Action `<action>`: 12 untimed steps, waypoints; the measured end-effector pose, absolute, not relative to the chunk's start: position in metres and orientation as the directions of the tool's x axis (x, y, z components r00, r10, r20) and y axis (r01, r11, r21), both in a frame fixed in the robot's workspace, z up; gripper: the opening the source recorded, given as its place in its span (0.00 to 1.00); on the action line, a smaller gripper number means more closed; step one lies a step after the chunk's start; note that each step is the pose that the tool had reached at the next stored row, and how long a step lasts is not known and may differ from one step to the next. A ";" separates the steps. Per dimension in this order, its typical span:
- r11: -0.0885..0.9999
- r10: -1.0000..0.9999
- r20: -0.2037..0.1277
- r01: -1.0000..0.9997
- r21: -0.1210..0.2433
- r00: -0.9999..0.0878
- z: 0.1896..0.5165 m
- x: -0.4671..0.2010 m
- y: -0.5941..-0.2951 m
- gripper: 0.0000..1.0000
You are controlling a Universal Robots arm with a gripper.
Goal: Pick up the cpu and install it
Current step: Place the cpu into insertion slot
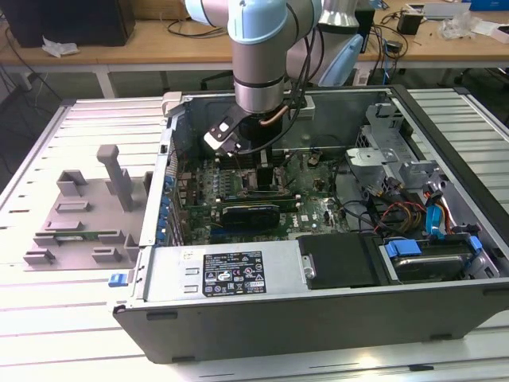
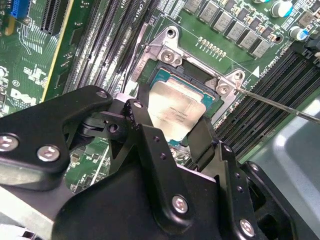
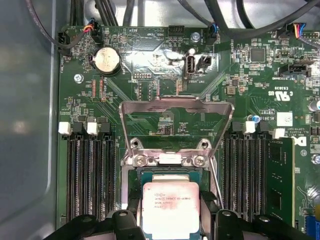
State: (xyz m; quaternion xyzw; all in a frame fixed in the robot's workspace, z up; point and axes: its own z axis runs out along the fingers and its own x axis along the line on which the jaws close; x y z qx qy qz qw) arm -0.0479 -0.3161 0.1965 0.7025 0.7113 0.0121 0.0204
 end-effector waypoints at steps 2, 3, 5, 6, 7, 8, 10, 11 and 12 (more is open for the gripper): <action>0.009 1.000 -0.012 0.999 0.046 -0.008 0.196 -0.048 -0.316 0.55; 0.004 1.000 -0.012 0.999 0.046 -0.004 0.196 -0.048 -0.316 0.55; -0.006 1.000 -0.012 0.999 0.046 0.006 0.195 -0.048 -0.316 0.55; -0.006 1.000 -0.012 0.999 0.046 0.006 0.195 -0.048 -0.316 0.55; -0.006 1.000 -0.012 0.999 0.045 0.006 0.194 -0.048 -0.316 0.55; -0.006 1.000 -0.012 0.999 0.046 0.006 0.194 -0.048 -0.316 0.55; -0.006 1.000 -0.012 0.999 0.046 0.006 0.194 -0.048 -0.316 0.55; -0.006 1.000 -0.012 0.999 0.046 0.006 0.194 -0.048 -0.316 0.55; -0.006 1.000 -0.012 0.999 0.046 0.006 0.194 -0.048 -0.316 0.55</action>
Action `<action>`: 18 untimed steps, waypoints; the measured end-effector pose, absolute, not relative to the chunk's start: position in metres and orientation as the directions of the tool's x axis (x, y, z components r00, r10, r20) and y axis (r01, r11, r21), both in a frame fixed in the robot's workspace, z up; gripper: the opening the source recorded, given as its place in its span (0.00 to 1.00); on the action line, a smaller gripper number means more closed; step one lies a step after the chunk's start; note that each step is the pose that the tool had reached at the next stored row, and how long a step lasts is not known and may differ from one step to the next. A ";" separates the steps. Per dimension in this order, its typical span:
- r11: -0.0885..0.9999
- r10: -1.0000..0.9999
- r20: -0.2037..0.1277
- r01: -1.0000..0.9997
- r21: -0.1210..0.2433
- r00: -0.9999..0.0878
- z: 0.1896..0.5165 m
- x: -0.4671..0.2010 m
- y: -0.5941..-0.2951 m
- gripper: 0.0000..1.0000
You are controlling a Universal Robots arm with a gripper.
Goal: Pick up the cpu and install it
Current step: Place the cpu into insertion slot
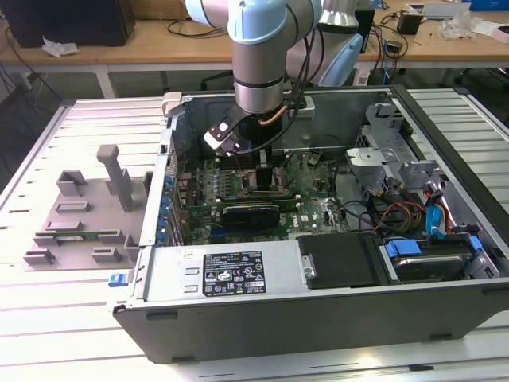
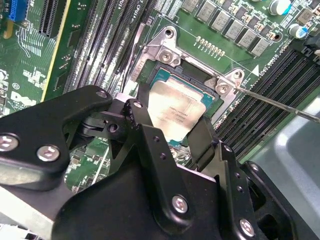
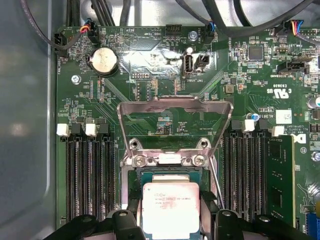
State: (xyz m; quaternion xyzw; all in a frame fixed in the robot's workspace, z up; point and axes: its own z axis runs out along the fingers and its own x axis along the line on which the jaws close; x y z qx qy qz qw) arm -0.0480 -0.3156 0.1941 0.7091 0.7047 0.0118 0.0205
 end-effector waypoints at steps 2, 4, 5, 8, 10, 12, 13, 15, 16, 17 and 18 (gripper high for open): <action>-0.006 1.000 -0.010 0.999 0.047 0.006 0.193 -0.048 -0.315 0.55; -0.006 1.000 -0.011 0.999 0.047 0.006 0.193 -0.048 -0.315 0.62; -0.006 1.000 -0.011 0.999 0.046 0.006 0.194 -0.048 -0.315 0.62; -0.006 1.000 -0.012 0.999 0.046 0.006 0.197 -0.048 -0.315 0.62; -0.006 1.000 -0.012 0.999 0.046 0.006 0.209 -0.048 -0.315 0.62; -0.006 1.000 -0.012 0.999 0.046 0.006 0.217 -0.048 -0.315 0.62; -0.006 1.000 -0.012 0.999 0.046 0.006 0.217 -0.048 -0.315 0.35; -0.006 1.000 -0.012 0.999 0.046 0.006 0.214 -0.048 -0.315 0.11; -0.006 1.000 -0.012 0.999 0.046 0.006 0.210 -0.048 -0.315 0.11; -0.006 1.000 -0.011 0.999 0.046 0.006 0.207 -0.048 -0.315 0.11; -0.006 1.000 -0.011 0.999 0.046 0.006 0.206 -0.048 -0.315 0.11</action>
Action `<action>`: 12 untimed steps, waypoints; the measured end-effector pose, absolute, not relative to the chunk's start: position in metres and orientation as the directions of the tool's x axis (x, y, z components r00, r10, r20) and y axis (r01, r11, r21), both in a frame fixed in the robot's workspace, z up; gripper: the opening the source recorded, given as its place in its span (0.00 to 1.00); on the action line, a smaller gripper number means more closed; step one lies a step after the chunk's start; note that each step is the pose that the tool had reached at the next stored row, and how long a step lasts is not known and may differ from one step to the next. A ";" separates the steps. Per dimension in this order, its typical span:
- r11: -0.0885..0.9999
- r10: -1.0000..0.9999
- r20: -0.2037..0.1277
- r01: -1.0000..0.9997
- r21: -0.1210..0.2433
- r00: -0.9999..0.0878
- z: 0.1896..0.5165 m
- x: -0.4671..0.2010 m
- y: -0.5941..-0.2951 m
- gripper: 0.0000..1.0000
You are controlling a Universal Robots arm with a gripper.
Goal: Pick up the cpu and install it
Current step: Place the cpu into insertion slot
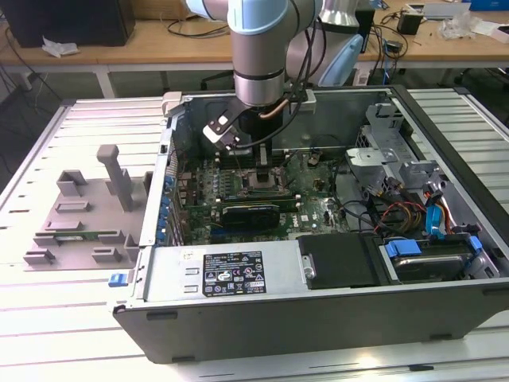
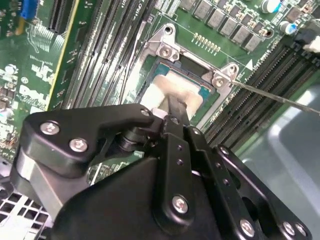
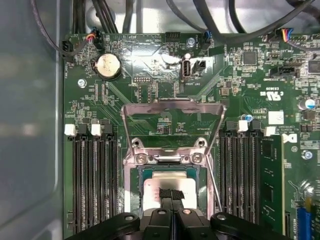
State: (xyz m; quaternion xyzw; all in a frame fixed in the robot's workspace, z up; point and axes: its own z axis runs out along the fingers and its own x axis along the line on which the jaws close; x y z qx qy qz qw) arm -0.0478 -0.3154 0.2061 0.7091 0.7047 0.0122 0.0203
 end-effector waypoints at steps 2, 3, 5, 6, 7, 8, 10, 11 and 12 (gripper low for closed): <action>-0.006 1.000 -0.012 0.999 0.046 0.006 0.204 -0.048 -0.315 0.11; -0.006 1.000 -0.013 0.999 0.045 0.006 0.203 -0.048 -0.316 0.11; -0.006 1.000 -0.014 0.999 0.044 0.006 0.201 -0.048 -0.316 0.11; -0.006 1.000 -0.014 0.999 0.044 0.006 0.201 -0.048 -0.316 0.11; -0.006 1.000 -0.014 0.999 0.044 0.006 0.201 -0.048 -0.316 0.11; -0.006 1.000 -0.014 0.999 0.044 0.006 0.201 -0.048 -0.316 0.11; -0.006 1.000 -0.011 0.999 0.046 0.007 0.209 -0.048 -0.315 0.11; -0.006 1.000 -0.011 0.999 0.046 0.006 0.213 -0.048 -0.315 0.11; -0.006 1.000 -0.011 0.999 0.046 0.006 0.217 -0.048 -0.315 0.11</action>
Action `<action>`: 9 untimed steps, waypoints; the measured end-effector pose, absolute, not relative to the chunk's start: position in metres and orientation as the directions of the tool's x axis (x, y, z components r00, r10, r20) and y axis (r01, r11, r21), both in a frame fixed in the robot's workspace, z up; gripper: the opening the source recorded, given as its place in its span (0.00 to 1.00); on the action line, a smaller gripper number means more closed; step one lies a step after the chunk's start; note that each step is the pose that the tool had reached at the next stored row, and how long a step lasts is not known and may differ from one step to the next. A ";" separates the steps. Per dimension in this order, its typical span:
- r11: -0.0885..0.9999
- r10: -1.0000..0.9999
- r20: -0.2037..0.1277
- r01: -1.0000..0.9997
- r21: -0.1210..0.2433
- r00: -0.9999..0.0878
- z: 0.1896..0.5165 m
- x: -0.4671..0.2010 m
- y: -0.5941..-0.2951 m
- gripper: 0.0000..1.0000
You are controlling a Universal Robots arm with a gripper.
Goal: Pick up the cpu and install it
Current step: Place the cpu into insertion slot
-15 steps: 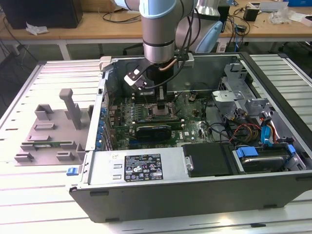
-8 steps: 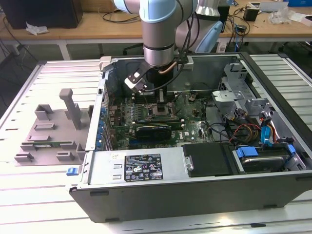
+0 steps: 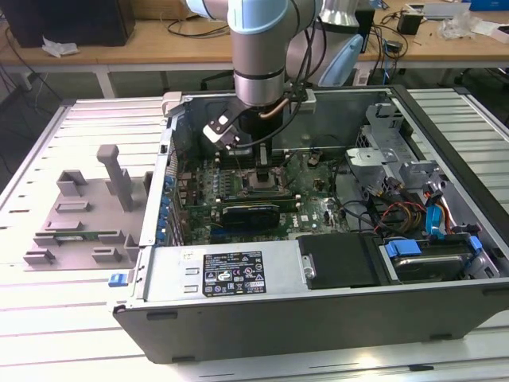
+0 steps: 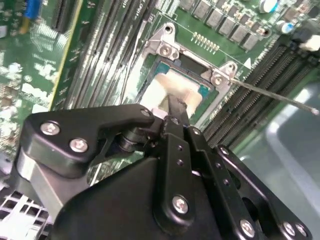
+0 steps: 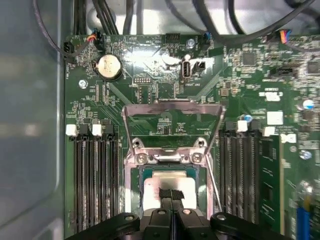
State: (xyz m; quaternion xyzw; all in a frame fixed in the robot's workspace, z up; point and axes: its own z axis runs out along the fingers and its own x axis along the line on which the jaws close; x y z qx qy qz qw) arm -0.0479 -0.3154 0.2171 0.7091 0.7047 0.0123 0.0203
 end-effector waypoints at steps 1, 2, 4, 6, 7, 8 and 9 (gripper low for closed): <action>-0.006 1.000 -0.011 0.999 0.046 0.006 0.225 -0.048 -0.315 0.11; -0.006 1.000 -0.012 0.999 0.046 0.006 0.233 -0.048 -0.315 0.11; -0.006 1.000 -0.011 0.999 0.046 0.006 0.244 -0.048 -0.315 0.11; -0.006 1.000 -0.012 0.999 0.046 0.006 0.260 -0.048 -0.315 0.11; -0.006 1.000 -0.012 0.999 0.046 0.006 0.265 -0.048 -0.315 0.11; -0.006 1.000 -0.012 0.999 0.046 0.006 0.270 -0.048 -0.315 0.11; -0.006 1.000 -0.013 0.999 0.046 0.006 0.278 -0.048 -0.315 0.11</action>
